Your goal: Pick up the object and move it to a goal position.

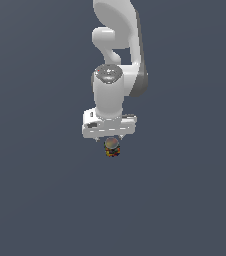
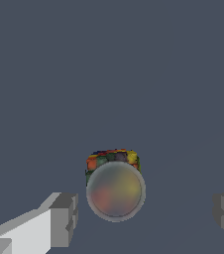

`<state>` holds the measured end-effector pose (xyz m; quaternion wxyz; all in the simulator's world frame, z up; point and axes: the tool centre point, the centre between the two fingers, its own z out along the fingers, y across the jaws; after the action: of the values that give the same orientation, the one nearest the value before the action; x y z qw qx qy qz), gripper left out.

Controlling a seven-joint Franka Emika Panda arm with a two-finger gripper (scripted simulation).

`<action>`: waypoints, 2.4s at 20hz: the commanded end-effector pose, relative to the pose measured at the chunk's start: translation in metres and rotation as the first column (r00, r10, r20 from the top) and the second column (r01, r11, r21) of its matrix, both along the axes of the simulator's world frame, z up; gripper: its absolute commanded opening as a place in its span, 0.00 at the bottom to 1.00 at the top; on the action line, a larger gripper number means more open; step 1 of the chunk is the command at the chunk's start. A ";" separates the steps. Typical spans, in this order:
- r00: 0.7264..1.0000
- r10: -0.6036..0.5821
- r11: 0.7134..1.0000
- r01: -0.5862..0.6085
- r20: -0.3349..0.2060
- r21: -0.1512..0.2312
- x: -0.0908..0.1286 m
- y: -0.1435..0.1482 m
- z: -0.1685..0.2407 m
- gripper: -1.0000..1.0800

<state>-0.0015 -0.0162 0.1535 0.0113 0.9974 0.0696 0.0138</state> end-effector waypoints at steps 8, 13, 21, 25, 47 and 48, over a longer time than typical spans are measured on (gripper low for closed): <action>0.995 0.099 0.995 -0.099 -0.027 0.019 -0.022 0.010 -0.043 0.96; 0.994 0.101 0.995 -0.101 -0.029 0.020 -0.022 0.010 -0.045 0.96; 0.994 0.104 0.994 -0.103 -0.029 0.020 -0.024 0.010 -0.072 0.96; 0.994 0.105 0.994 -0.104 -0.029 0.021 -0.024 0.010 -0.089 0.96; 0.994 0.105 0.994 -0.104 -0.030 0.020 -0.022 0.003 -0.083 0.00; 0.994 0.105 0.994 -0.104 -0.030 0.020 -0.022 0.000 -0.079 0.00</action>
<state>-0.0254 -0.0122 0.0673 -0.0003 0.9925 0.1222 -0.0026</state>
